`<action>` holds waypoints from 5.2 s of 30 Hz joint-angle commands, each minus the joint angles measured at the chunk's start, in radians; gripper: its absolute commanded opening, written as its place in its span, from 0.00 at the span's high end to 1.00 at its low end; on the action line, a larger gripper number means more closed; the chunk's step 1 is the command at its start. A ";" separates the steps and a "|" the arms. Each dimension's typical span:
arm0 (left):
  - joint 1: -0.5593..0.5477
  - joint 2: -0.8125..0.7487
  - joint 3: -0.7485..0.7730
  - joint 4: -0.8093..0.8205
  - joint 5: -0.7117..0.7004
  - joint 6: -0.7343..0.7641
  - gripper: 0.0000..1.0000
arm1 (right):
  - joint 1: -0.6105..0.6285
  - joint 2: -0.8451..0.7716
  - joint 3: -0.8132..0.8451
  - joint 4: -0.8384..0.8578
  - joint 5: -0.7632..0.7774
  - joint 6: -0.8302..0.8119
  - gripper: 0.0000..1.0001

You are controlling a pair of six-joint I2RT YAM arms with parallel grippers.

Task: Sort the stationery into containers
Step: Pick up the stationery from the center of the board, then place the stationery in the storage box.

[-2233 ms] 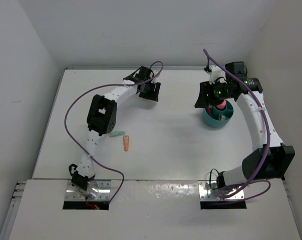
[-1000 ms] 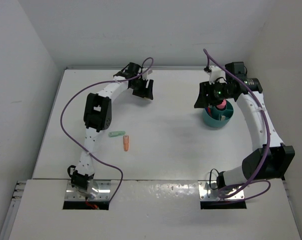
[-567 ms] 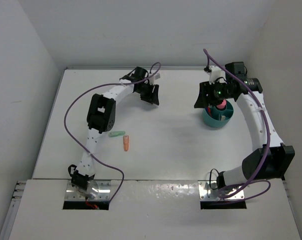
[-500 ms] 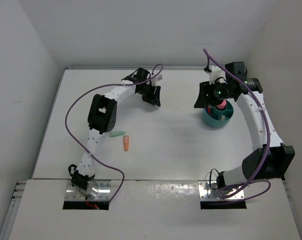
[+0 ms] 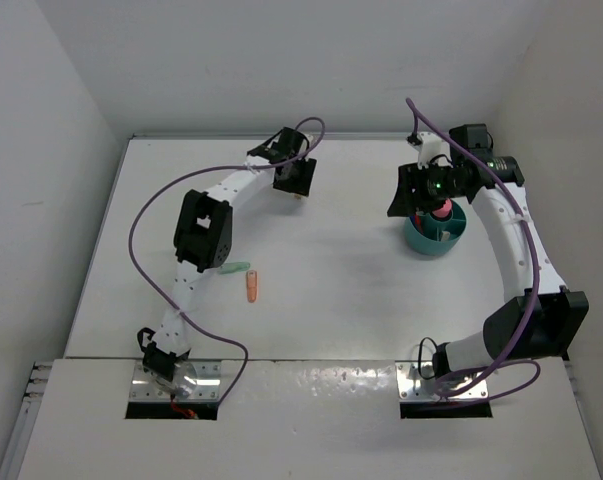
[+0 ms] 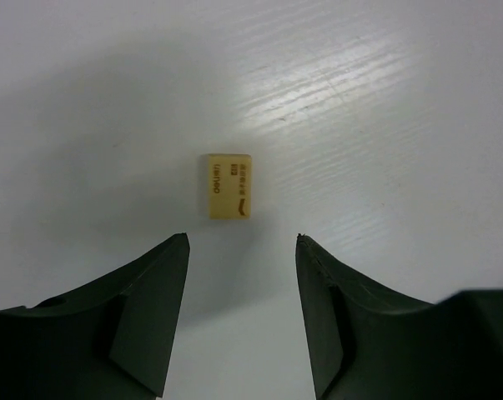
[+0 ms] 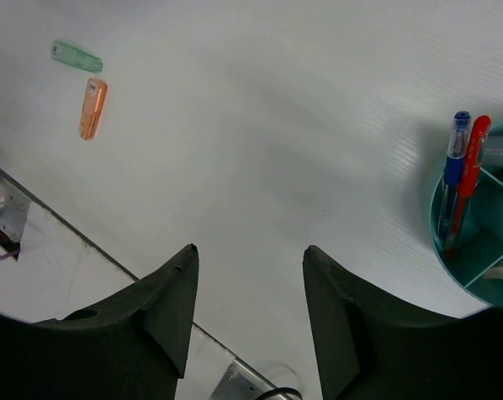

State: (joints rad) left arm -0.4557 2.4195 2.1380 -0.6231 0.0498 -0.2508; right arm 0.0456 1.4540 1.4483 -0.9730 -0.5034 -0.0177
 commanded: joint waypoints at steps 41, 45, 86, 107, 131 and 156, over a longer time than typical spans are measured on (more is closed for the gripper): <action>-0.024 0.119 0.171 -0.050 -0.059 0.071 0.82 | -0.018 -0.012 0.012 0.030 -0.011 0.056 0.48; -0.002 0.066 0.117 -0.024 0.048 0.062 1.00 | -0.018 -0.012 0.021 0.028 -0.011 0.058 0.48; -0.153 -0.853 -0.718 0.441 0.716 0.103 1.00 | 0.022 -0.095 -0.248 0.461 -0.454 0.659 0.52; -0.268 -0.800 -0.609 0.321 0.624 0.226 1.00 | 0.109 -0.052 -0.335 0.464 -0.498 0.659 0.47; -0.072 -0.827 -0.656 0.214 0.326 0.113 0.00 | -0.334 -0.142 -0.084 -0.075 -0.090 -0.135 1.00; 0.146 -0.780 -0.682 0.118 0.291 0.186 0.00 | -0.432 0.083 -0.172 0.259 0.204 -0.192 1.00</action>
State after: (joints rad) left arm -0.3473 1.6402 1.4628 -0.4965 0.3130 -0.0814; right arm -0.3786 1.5265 1.2362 -0.7856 -0.2878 -0.2394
